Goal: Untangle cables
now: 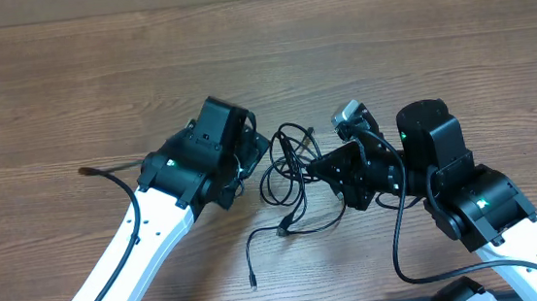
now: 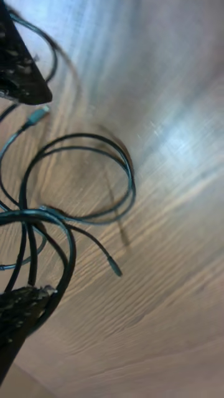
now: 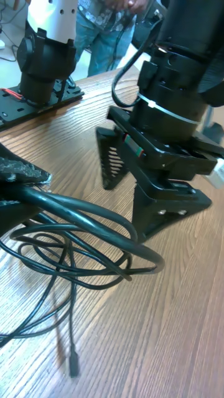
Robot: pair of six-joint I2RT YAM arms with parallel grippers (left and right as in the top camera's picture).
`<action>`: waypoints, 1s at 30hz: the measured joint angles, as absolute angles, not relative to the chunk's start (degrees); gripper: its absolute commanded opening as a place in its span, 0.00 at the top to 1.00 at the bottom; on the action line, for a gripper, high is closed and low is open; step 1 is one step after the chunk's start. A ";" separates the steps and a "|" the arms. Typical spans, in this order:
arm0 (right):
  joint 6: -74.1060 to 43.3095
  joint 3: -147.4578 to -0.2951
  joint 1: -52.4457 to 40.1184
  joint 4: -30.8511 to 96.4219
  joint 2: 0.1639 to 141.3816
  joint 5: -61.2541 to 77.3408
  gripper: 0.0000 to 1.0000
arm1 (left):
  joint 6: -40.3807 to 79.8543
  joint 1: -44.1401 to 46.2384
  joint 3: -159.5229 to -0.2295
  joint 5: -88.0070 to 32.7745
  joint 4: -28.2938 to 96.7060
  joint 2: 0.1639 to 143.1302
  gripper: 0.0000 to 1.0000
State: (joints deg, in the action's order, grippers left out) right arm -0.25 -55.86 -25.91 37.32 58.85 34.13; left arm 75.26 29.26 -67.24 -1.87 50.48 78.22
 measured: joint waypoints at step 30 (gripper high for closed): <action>-0.62 -55.86 -25.89 37.30 58.85 34.13 0.96 | 32.34 29.26 -67.24 -6.70 47.07 78.22 0.07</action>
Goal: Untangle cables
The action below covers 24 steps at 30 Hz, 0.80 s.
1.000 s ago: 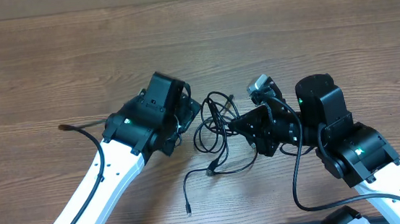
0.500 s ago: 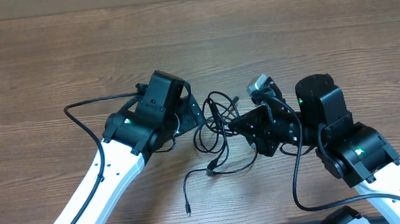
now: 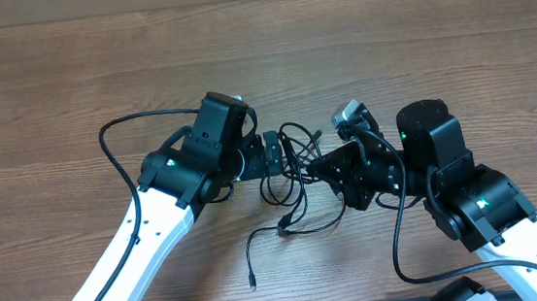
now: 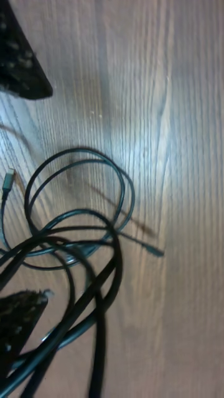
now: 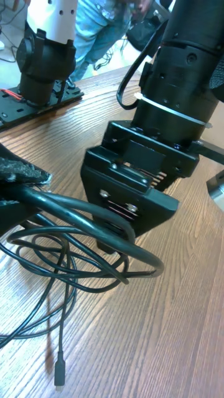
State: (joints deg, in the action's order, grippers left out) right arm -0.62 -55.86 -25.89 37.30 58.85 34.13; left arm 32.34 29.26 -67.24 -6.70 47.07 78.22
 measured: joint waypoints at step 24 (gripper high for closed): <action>-1.56 -55.86 -25.91 36.10 53.04 35.73 0.96 | 27.31 29.26 -67.24 -8.80 47.05 78.22 0.00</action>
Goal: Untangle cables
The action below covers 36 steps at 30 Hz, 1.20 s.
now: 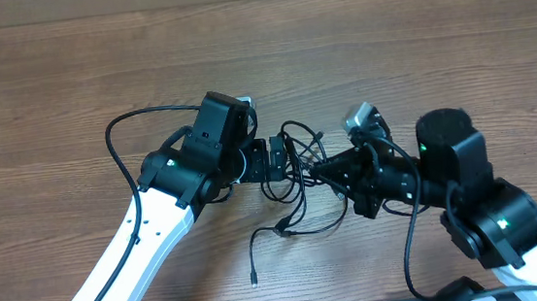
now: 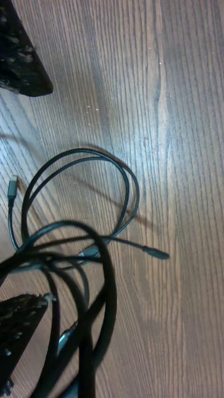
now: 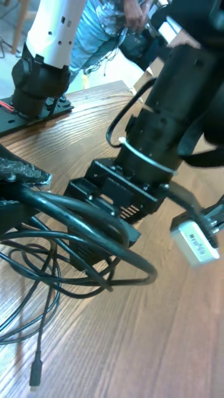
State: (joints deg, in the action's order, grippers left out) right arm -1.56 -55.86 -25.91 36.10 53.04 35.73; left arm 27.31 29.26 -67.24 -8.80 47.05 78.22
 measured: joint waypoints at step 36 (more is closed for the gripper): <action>-3.01 -55.86 -25.87 31.57 49.10 40.14 0.96 | 25.43 24.38 -67.24 -16.40 43.68 78.22 0.00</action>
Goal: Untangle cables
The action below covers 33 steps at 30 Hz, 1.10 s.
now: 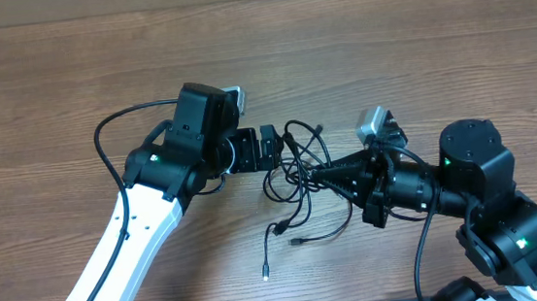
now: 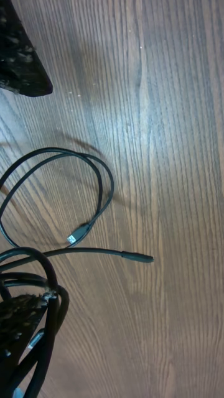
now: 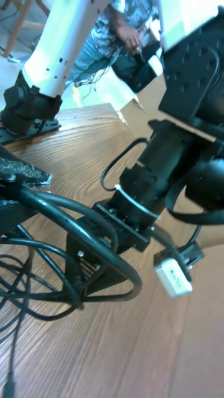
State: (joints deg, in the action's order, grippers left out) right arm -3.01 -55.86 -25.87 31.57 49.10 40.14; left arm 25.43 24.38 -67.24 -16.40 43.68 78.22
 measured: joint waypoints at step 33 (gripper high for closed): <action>-5.58 -55.86 -25.87 24.88 49.10 48.27 0.96 | 15.59 24.36 -67.24 -35.42 40.23 83.57 0.09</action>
